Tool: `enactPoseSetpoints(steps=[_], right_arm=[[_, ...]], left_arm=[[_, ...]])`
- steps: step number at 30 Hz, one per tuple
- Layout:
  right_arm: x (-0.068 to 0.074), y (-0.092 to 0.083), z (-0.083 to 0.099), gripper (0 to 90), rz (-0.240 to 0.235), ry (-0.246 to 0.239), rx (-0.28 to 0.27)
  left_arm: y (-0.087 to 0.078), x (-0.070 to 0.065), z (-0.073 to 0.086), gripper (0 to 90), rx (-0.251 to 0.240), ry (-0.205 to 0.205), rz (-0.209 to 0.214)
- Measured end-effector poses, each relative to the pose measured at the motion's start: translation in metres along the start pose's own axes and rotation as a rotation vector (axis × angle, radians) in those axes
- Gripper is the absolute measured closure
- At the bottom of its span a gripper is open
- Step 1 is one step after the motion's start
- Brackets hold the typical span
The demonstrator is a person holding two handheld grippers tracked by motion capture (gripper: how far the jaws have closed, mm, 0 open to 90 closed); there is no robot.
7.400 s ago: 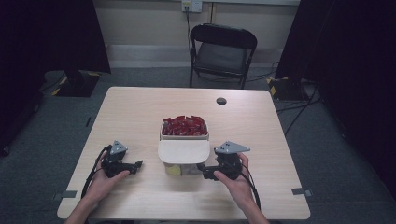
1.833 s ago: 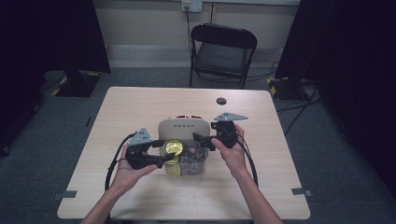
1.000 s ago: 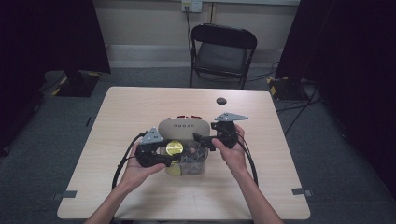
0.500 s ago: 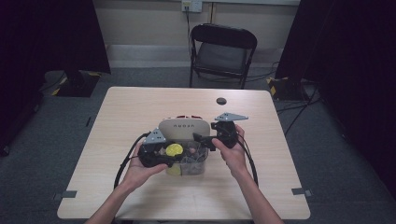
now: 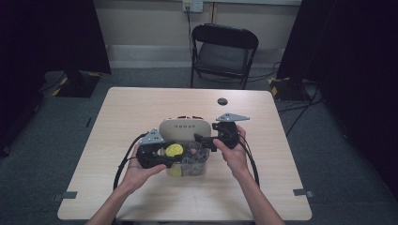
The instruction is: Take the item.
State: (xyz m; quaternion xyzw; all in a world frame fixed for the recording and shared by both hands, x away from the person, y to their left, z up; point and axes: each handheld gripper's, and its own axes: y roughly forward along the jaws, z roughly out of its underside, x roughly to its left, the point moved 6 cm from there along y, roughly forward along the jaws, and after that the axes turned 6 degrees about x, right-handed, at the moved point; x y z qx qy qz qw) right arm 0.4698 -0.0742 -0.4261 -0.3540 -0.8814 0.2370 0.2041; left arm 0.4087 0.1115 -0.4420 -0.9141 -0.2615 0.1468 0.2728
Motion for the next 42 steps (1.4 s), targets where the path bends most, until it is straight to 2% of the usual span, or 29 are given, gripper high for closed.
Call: enactPoseSetpoints(steps=[3,13,22,27,36,42], right_arm=[[0.000,0.000,0.000,8.6,-0.001,0.001,-0.001],[-0.001,0.000,-0.001,8.6,-0.004,0.000,-0.003],[0.000,-0.001,-0.001,8.5,-0.002,0.002,-0.007],[0.000,-0.001,-0.001,8.6,-0.003,0.001,-0.006],[0.000,-0.001,-0.001,8.5,0.000,0.001,-0.006],[0.000,-0.001,-0.001,8.6,-0.001,0.001,-0.005]], left_arm=[[-0.005,0.000,-0.001,37.9,-0.019,-0.006,0.006],[-0.017,0.004,0.001,38.0,-0.032,-0.027,-0.010],[-0.030,0.008,0.004,38.0,-0.041,-0.025,-0.019],[-0.038,0.013,0.006,38.0,-0.058,-0.019,-0.030],[-0.051,0.023,0.013,38.0,-0.063,-0.039,-0.057],[-0.056,0.031,0.019,38.0,-0.051,-0.049,-0.074]])
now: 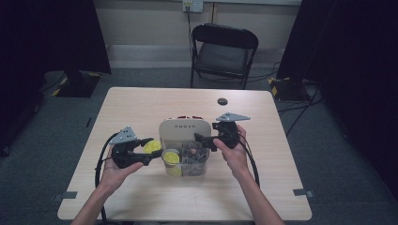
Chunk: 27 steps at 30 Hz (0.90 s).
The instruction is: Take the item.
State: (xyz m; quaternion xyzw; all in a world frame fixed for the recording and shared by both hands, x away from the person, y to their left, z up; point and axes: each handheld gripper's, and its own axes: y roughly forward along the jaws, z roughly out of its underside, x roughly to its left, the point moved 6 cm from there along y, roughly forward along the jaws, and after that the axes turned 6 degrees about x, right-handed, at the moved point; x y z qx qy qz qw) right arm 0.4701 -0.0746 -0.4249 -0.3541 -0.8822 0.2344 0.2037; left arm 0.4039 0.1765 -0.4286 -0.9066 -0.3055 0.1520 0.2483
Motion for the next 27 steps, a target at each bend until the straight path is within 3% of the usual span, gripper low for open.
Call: enactPoseSetpoints(steps=[11,18,27], right_arm=[[0.000,0.000,0.000,8.5,-0.001,0.000,0.000],[0.000,0.000,0.000,8.5,0.001,-0.001,0.000],[0.001,0.002,0.001,8.4,-0.001,-0.001,0.005]], left_arm=[[-0.008,0.020,0.012,38.0,0.002,-0.042,-0.042],[-0.011,0.036,0.021,38.0,0.030,-0.053,-0.076],[-0.009,0.054,0.032,38.0,0.041,-0.102,-0.104]])
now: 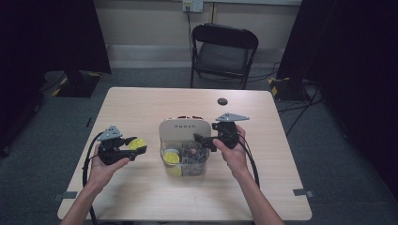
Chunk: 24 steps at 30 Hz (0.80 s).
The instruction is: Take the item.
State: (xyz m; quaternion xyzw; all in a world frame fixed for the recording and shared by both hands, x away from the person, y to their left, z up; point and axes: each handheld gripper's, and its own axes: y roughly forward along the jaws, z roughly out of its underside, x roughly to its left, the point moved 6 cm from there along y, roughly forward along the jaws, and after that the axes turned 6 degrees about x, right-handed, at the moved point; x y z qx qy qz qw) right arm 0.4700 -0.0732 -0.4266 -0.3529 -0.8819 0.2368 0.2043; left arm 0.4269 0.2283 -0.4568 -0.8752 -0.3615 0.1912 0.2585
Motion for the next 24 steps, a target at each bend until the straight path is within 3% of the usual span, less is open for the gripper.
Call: enactPoseSetpoints(steps=[9,12,14,18,24], right_arm=[[0.000,0.000,0.001,8.4,-0.001,0.000,0.002],[0.000,0.000,0.001,8.4,0.003,0.000,0.003],[0.000,0.000,0.001,8.3,0.002,0.002,0.002],[-0.001,-0.001,0.001,8.4,0.001,0.000,0.004],[-0.001,-0.001,0.001,8.3,0.000,-0.001,0.004]], left_arm=[[0.008,0.020,0.003,38.0,0.052,0.006,-0.050],[0.011,0.028,0.005,38.0,0.062,-0.008,-0.060],[0.015,0.036,0.007,38.0,0.073,-0.016,-0.089],[0.023,0.050,0.014,38.0,0.107,-0.039,-0.096],[0.035,0.058,0.024,38.0,0.143,-0.056,-0.092]])
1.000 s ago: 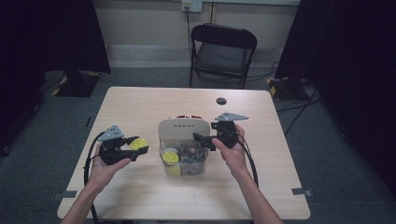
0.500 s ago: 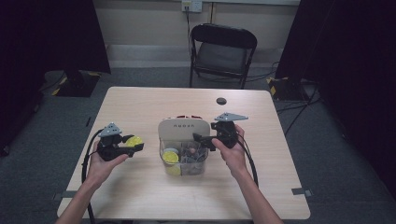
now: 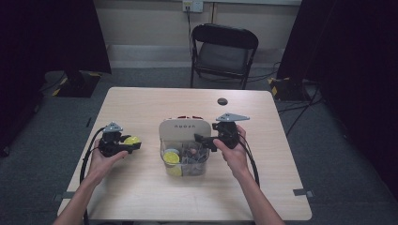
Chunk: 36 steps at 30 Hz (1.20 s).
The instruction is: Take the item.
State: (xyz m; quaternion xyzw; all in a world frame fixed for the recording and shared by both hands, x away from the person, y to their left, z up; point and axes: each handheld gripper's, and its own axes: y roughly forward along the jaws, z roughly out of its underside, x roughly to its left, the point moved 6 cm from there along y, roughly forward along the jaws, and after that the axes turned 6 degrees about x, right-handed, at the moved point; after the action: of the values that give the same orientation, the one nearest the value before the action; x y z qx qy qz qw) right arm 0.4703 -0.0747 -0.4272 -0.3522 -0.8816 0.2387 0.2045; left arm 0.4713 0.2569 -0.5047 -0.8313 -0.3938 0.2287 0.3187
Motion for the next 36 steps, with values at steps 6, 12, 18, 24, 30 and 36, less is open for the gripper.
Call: enactPoseSetpoints(steps=[6,12,18,24,30,36], right_arm=[[0.000,0.000,0.000,8.3,0.000,0.002,0.001],[0.001,0.001,0.001,8.4,0.000,-0.001,0.006],[0.000,0.001,0.001,8.3,0.000,-0.002,0.007],[0.001,0.001,0.002,8.4,0.001,-0.001,0.006],[0.001,0.001,0.002,8.6,0.001,-0.002,0.007],[0.000,0.001,0.002,8.6,0.000,-0.002,0.007]], left_arm=[[0.010,-0.001,0.007,38.0,0.026,0.001,-0.008],[0.017,-0.004,0.007,37.9,0.032,0.002,-0.007],[0.022,-0.004,0.009,37.7,0.047,-0.002,-0.002],[0.023,-0.004,0.009,33.2,0.034,-0.024,0.008],[0.018,-0.004,0.008,23.7,0.020,-0.022,0.004],[0.010,-0.004,0.015,21.7,0.021,-0.038,-0.001]])
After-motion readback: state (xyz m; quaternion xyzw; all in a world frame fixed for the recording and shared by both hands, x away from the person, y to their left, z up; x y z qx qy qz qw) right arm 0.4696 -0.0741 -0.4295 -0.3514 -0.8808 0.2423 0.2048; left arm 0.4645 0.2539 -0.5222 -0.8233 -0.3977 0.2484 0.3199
